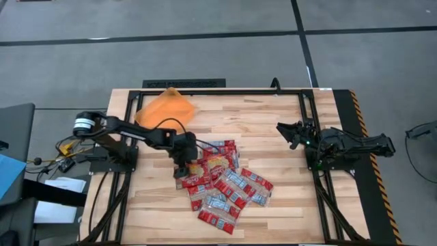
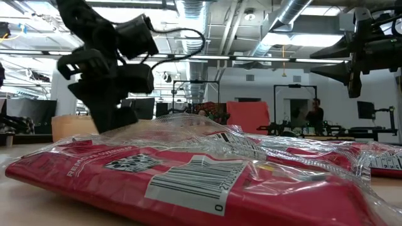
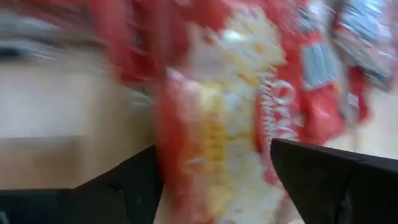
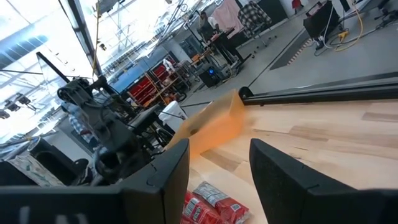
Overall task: Sort popcorn bags into baskets
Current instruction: Put the red popcorn pack into the orange bin
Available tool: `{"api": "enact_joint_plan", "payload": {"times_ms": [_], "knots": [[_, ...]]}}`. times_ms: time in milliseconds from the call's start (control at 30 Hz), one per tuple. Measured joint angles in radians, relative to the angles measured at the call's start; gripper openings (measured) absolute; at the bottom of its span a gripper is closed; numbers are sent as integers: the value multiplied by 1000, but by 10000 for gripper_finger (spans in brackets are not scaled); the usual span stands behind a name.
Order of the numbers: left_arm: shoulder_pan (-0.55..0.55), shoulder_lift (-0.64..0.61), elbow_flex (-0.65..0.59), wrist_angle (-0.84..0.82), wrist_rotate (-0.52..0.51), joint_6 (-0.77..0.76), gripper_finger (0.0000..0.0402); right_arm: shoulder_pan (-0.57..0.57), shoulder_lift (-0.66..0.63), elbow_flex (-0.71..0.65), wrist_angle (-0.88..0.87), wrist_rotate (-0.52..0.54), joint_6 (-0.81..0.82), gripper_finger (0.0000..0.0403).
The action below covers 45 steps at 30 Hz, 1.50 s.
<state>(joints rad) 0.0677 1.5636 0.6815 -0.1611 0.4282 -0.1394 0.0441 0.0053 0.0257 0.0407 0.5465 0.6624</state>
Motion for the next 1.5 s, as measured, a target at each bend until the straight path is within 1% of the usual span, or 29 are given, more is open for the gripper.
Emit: {"api": "enact_joint_plan", "payload": {"times_ms": [67, 133, 233, 333, 367, 400, 533, 667, 900, 1000, 1067, 1133, 1300, 1367, 1500], "knots": [[1, 33, 1, 1, 34, -12, 241, 0, 0, 0, -1, 0, 0, 189], [3, 50, 3, -1, 43, -20, 203, 0, 0, 0, -1, 0, 0, 188], [4, 58, 2, 0, 47, -23, 127, 0, 0, 0, -2, 0, 0, 186], [10, 58, 2, -2, 70, -32, 41, 0, 0, 0, -2, 0, 0, 183], [12, 58, 2, -2, 85, -47, 23, 0, 0, 0, -2, 0, 1, 182], [15, 58, 2, -2, 96, -64, 16, 0, 0, 0, -2, 0, 1, 181], [16, 44, 16, -9, 105, -134, 17, 0, 0, 0, -2, 0, 3, 177], [24, -1, 39, -15, 93, -217, 7, 0, 0, 0, -3, 0, 3, 174], [77, -124, 49, -16, 31, -439, 7, 0, 0, 0, -3, 0, 2, 169], [109, -197, 50, -16, -20, -558, 4, 0, 0, 0, -3, 0, 2, 166], [128, -257, 50, -13, -87, -642, 5, 0, 0, 0, -2, 0, 2, 165], [143, -322, 50, -11, -183, -721, 6, 0, 0, 0, -2, 0, 2, 164], [192, -466, 50, -26, -515, -986, 6, 0, 0, 0, -2, 0, 2, 165], [233, -505, 50, -54, -592, -1081, 9, 0, 0, -1, -2, 1, 2, 166], [328, -545, 50, -120, -689, -1159, 18, -1, 0, -1, -3, 3, 0, 166]]}}
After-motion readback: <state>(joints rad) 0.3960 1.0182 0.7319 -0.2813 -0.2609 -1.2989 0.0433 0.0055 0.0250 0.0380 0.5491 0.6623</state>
